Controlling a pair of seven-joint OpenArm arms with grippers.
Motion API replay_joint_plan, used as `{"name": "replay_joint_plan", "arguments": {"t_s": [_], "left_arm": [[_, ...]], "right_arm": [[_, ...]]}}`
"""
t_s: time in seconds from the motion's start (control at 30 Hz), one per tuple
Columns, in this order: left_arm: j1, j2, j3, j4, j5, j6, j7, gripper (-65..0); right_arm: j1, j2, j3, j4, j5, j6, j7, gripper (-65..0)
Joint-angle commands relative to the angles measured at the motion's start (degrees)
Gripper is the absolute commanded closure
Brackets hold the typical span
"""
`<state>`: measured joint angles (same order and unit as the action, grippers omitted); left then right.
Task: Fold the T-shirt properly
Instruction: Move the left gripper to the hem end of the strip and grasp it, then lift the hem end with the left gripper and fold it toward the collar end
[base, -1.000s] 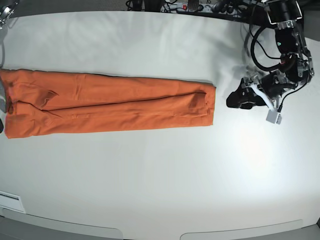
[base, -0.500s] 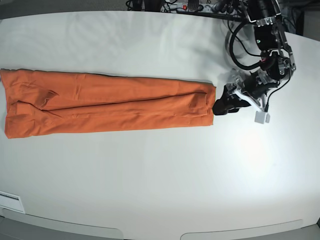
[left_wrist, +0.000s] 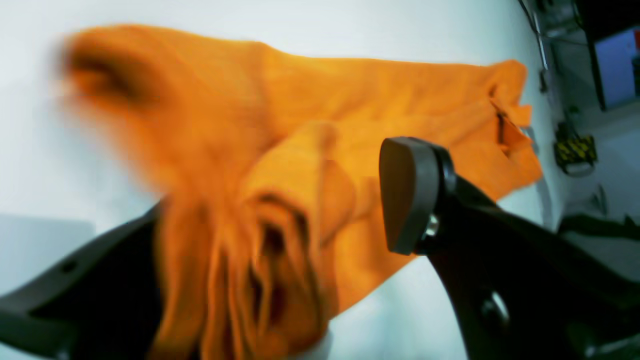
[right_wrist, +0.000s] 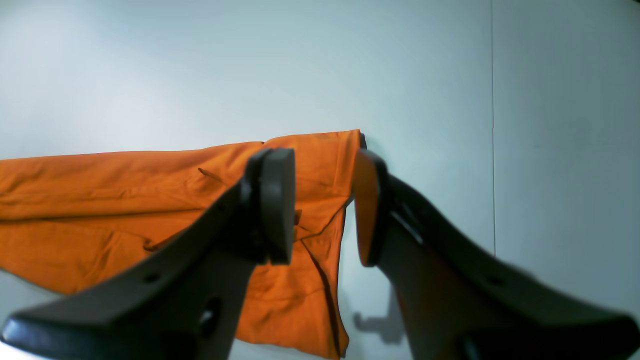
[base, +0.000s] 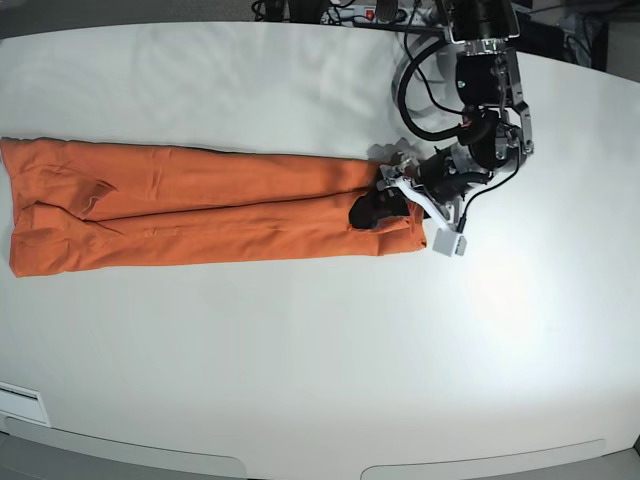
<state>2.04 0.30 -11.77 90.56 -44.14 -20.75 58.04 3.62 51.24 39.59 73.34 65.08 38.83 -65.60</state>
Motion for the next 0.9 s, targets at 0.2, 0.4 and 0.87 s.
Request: {"name": "replay_joint_plan", "arguments": {"t_s": [0.2, 0.4, 0.87], "left_arm": [[-2.6, 0.2, 0.9, 0.3, 5.0, 0.7, 1.9, 0.0], [-5.8, -0.3, -4.4, 0.3, 6.0, 0.2, 1.9, 0.0], [-6.7, -1.6, -7.1, 0.3, -0.3, -6.5, 3.5, 0.0]], "right_arm": [[0.8, 2.1, 0.6, 0.9, 4.3, 0.0, 1.2, -22.7], [0.8, 1.6, 0.0, 0.9, 15.3, 0.8, -5.4, -19.5], [-0.9, -12.6, -13.2, 0.9, -0.3, 1.2, 5.1, 0.0]]}}
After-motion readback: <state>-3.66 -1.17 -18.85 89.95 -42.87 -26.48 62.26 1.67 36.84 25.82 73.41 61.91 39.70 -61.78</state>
